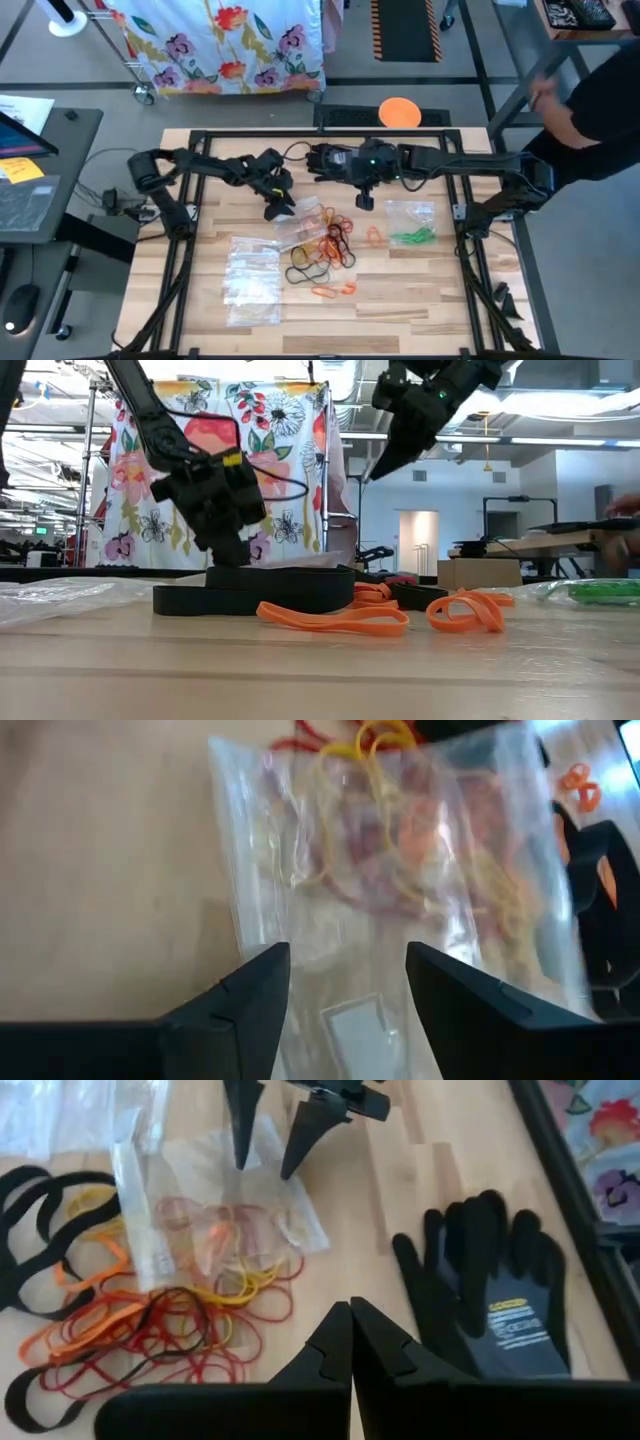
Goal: Sort rubber bands
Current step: Put the orange rubber band into the transparent zip bag
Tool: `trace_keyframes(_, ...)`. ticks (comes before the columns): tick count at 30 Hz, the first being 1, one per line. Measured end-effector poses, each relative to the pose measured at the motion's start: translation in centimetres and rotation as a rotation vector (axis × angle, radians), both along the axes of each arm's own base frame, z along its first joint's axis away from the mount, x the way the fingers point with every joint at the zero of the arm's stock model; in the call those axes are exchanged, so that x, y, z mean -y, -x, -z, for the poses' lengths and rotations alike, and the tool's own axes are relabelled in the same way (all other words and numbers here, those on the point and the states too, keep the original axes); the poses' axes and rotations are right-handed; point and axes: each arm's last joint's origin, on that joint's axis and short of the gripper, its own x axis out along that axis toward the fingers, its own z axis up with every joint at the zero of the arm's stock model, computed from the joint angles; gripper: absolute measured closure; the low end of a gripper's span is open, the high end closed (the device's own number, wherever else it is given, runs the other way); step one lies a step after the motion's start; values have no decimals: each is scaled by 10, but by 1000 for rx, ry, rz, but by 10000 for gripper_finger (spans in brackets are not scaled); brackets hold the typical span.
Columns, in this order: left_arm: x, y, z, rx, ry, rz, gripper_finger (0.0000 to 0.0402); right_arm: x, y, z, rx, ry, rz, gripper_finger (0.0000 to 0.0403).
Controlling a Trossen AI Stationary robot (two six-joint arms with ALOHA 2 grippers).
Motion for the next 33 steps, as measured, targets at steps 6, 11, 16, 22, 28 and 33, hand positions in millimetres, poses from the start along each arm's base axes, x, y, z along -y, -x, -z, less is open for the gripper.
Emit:
trace_keyframes(6,8,-5,6,-51,-83,1,265,0,-1,0,7,-2,5,403)
trace_keyframes(11,13,-13,4,-112,-367,-84,386,-1,-3,-2,31,7,-3,403)
trace_keyframes(16,27,-17,-19,-20,-446,-61,384,-4,-4,-2,32,6,-14,403)
trace_keyframes(22,38,-5,-72,145,-552,-14,382,-5,-3,-2,23,2,-13,403)
trace_keyframes(28,42,0,-78,146,-620,51,340,-5,-3,-2,22,13,-23,403)
trace_keyframes(33,41,-10,-56,96,-588,60,271,-5,-3,-2,22,13,-23,403)
